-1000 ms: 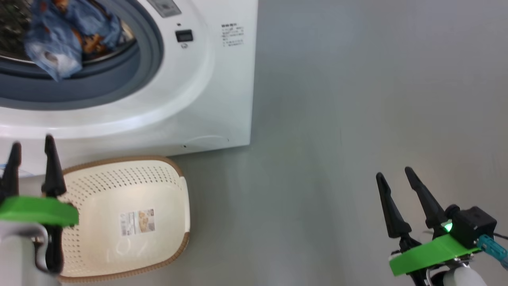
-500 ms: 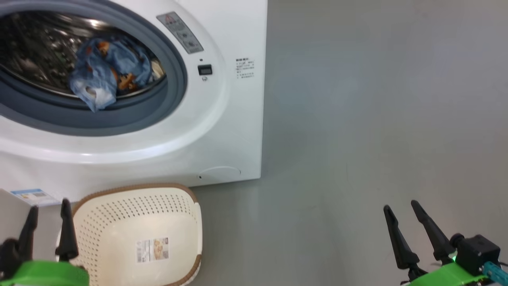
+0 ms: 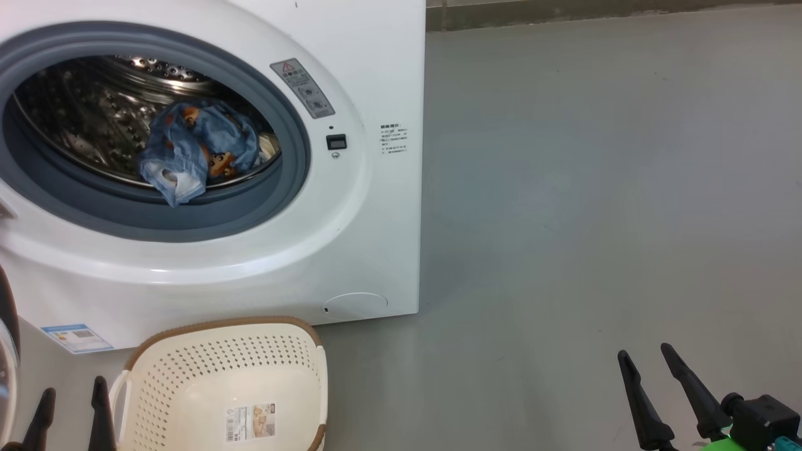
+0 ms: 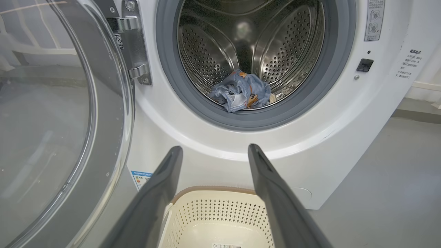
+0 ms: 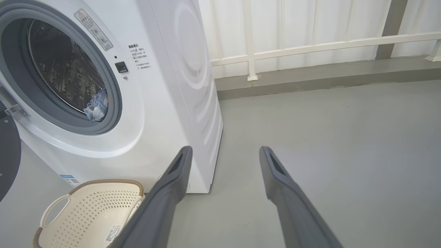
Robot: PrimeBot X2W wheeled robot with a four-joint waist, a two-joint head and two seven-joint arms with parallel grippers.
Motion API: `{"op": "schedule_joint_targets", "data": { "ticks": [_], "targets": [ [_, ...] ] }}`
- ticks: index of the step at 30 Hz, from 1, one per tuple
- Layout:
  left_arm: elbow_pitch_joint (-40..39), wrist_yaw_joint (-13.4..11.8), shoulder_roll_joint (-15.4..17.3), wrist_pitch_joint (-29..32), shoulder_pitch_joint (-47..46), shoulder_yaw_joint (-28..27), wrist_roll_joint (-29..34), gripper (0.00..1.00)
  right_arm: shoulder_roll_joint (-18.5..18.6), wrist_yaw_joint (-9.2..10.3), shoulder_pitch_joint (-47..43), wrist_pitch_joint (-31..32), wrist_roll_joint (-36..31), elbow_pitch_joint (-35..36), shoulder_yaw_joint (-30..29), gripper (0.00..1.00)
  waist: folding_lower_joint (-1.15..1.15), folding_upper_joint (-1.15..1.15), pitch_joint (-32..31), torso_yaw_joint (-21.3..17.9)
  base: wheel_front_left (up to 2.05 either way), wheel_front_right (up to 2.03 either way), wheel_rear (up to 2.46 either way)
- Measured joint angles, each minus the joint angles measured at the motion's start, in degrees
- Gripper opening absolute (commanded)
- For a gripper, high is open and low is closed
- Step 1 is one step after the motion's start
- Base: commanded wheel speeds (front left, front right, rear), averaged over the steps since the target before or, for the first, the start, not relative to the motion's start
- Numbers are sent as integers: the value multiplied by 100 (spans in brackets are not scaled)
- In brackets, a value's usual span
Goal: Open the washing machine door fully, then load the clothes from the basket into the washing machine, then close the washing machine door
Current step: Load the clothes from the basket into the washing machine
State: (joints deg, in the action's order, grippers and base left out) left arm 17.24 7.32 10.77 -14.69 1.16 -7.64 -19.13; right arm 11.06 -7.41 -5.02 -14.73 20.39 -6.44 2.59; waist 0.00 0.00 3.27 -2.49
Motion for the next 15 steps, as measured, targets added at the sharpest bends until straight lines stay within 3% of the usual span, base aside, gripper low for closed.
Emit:
{"op": "schedule_joint_targets", "data": {
  "ticks": [15],
  "targets": [
    [-105,0,1,0,64,57,-29,100,4,0,-87,0,38,7,-45,100,0,0,38,-33,0,0,0]
  ]
}}
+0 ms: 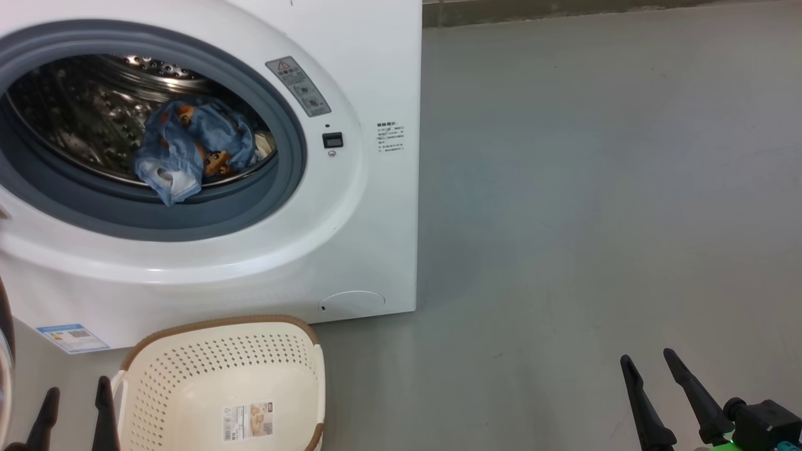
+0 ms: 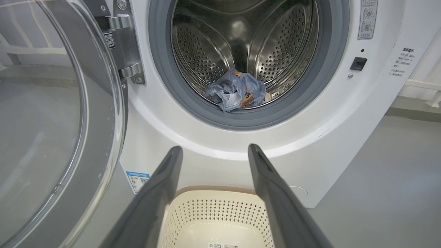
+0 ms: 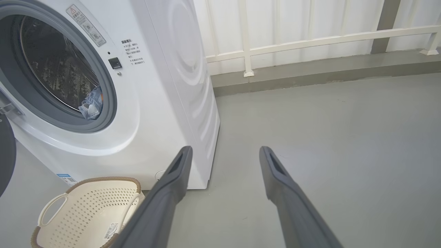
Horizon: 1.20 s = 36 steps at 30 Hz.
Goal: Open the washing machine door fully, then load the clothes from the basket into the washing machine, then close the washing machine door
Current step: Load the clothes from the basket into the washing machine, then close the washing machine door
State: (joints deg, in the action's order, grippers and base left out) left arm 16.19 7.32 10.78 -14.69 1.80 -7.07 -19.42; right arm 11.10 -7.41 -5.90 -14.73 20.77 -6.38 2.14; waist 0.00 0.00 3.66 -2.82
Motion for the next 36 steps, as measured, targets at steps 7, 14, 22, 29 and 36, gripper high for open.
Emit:
{"op": "schedule_joint_targets", "data": {
  "ticks": [7,14,22,29,36],
  "targets": [
    [1,0,1,0,-4,75,-38,100,-14,0,11,0,0,9,2,100,0,0,45,7,-44,44,0],
    [-9,0,11,0,-26,112,-41,100,-27,0,14,1,0,11,2,100,0,0,69,24,-135,135,0],
    [-81,0,18,0,-25,103,-36,100,-37,1,14,1,0,12,1,100,0,0,73,58,-123,123,0],
    [-119,0,14,0,-25,130,-33,100,-44,0,14,0,0,14,1,100,0,0,79,107,-26,26,0],
    [-132,0,-10,0,-27,130,-14,100,-44,0,34,0,-1,16,22,100,0,0,93,161,0,0,0]
  ]
}}
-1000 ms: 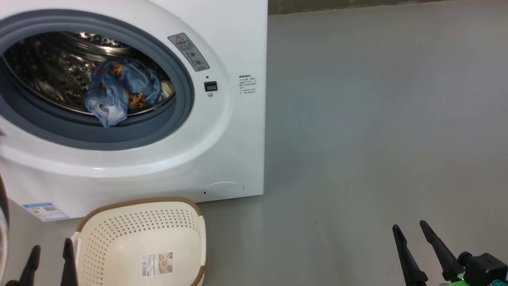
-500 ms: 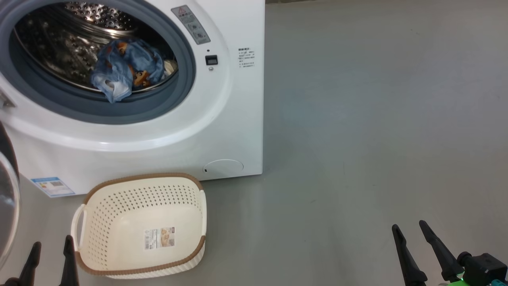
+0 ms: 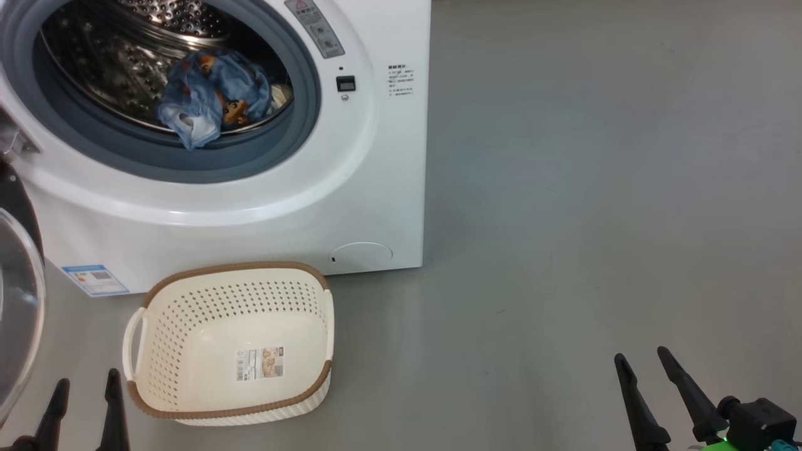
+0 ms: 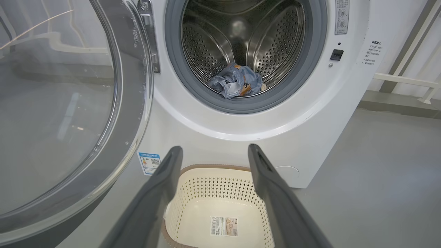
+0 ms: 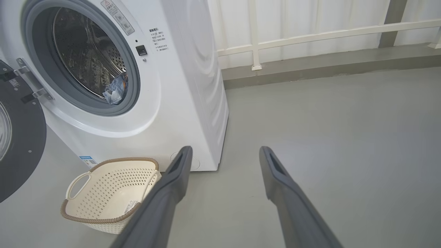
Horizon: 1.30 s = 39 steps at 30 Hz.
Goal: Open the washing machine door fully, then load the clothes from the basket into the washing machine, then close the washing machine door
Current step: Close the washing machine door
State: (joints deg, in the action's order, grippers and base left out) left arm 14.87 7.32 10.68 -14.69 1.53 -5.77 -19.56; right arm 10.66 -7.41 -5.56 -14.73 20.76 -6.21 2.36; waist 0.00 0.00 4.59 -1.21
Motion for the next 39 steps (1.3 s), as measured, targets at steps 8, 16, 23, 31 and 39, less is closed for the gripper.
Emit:
{"op": "schedule_joint_targets", "data": {
  "ticks": [8,16,23,31,39],
  "targets": [
    [-16,0,-207,0,-2,-121,27,100,12,1,72,1,0,-13,113,100,0,0,33,199,0,0,0],
    [-19,0,-424,-1,1,-197,26,100,107,0,375,0,1,-85,438,100,0,0,53,622,0,0,0],
    [-1,0,-561,0,5,-311,25,100,191,0,744,1,2,-215,815,100,0,0,56,1111,0,0,0],
    [53,0,-695,0,7,-315,23,100,256,0,1037,1,59,-411,1217,100,0,0,73,1730,0,0,0],
    [102,0,-733,0,11,-320,-51,100,404,0,1298,1,109,-561,1608,100,0,0,68,2308,0,0,0]
  ]
}}
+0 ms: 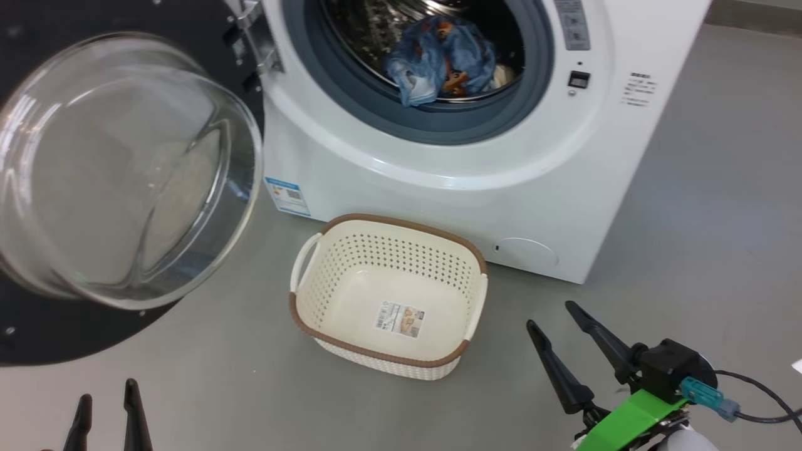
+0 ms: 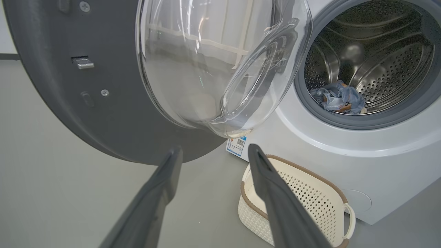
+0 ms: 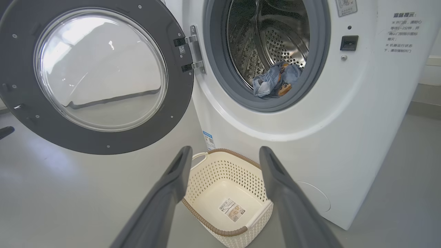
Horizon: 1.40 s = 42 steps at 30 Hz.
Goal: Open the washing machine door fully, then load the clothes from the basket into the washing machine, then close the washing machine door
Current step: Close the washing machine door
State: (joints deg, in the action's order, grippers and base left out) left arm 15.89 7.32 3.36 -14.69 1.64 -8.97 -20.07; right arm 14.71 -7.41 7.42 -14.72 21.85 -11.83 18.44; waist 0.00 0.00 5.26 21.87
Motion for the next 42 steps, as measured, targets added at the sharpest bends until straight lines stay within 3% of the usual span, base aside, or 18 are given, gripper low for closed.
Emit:
{"op": "schedule_joint_targets", "data": {
  "ticks": [11,25,26,28,30,31,35,42],
  "targets": [
    [30,0,-64,0,18,-35,-36,100,159,0,352,-1,131,-155,474,100,0,0,-15,565,0,0,0],
    [-46,0,-135,0,21,-32,-71,100,185,0,480,-1,198,-200,565,100,0,0,-18,695,0,0,0],
    [-90,0,-136,0,21,-29,-92,96,185,0,480,-1,198,-200,565,100,0,0,-15,694,0,0,0],
    [-213,0,-137,0,21,-15,-135,37,185,0,480,-1,198,-199,561,100,0,0,-5,693,0,0,0],
    [-381,0,-135,0,18,-15,-198,6,185,0,480,0,198,-199,554,100,0,0,5,696,0,0,0],
    [-491,0,-132,0,15,-19,-278,0,183,0,480,-1,198,-198,546,100,0,0,8,698,0,0,0],
    [-1104,0,49,-1,-103,-80,-656,0,181,0,471,-1,198,-177,483,100,0,0,5,722,0,0,0],
    [-1791,0,766,-2,-749,-374,-1237,0,180,0,426,0,194,-135,322,100,0,0,73,752,0,0,0]
  ]
}}
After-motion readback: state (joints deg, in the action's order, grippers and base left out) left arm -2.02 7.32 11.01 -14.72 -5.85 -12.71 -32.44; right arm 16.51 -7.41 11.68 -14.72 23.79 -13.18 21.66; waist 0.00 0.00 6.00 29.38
